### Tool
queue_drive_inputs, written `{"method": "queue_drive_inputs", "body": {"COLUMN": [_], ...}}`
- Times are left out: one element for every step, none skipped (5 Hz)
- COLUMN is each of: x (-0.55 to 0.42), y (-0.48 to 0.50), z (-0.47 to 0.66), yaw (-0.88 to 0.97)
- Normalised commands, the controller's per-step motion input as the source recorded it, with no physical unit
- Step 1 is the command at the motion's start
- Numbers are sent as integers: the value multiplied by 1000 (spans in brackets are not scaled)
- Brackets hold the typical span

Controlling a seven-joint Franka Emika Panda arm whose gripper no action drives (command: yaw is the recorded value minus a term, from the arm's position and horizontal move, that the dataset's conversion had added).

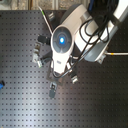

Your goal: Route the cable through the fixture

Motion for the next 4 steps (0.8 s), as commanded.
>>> {"method": "queue_drive_inputs", "body": {"x": [-190, -142, -283, -273], "y": [-103, -202, -258, -146], "z": [62, 52, 31, 114], "yaw": [-149, -251, -246, -237]}}
